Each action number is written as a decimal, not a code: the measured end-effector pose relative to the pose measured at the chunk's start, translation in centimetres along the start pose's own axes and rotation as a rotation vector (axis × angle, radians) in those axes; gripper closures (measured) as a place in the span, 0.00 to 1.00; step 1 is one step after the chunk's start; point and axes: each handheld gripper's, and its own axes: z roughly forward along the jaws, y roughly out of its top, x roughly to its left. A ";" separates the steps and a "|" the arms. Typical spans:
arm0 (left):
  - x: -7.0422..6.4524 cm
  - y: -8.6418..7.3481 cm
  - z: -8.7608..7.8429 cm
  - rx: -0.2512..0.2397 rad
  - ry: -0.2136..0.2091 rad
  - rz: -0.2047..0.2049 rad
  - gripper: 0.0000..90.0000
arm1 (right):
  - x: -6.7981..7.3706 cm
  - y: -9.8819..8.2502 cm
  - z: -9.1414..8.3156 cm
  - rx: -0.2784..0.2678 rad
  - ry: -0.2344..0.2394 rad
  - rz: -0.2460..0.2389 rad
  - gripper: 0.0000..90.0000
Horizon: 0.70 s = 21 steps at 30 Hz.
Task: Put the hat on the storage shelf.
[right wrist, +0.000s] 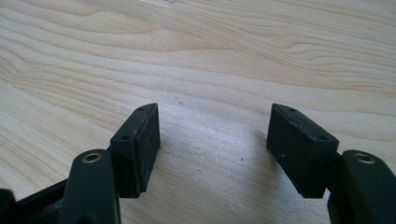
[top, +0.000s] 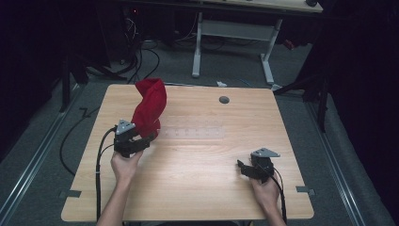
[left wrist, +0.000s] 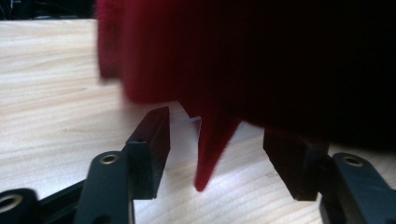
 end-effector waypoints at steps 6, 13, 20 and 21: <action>0.3 -1.1 -1.3 0.014 0.011 0.013 0.42 | 0.0 0.0 0.0 0.001 0.000 0.002 0.39; 0.4 -2.4 -2.7 0.022 0.013 0.033 0.42 | 0.0 0.0 0.0 0.001 0.000 0.001 0.39; 0.2 -3.6 -3.5 0.025 -0.004 0.002 0.42 | 0.0 0.0 0.0 0.001 0.000 0.001 0.39; 0.2 -3.8 -3.6 0.030 -0.006 -0.001 0.42 | 0.0 0.0 0.0 0.001 0.000 0.001 0.39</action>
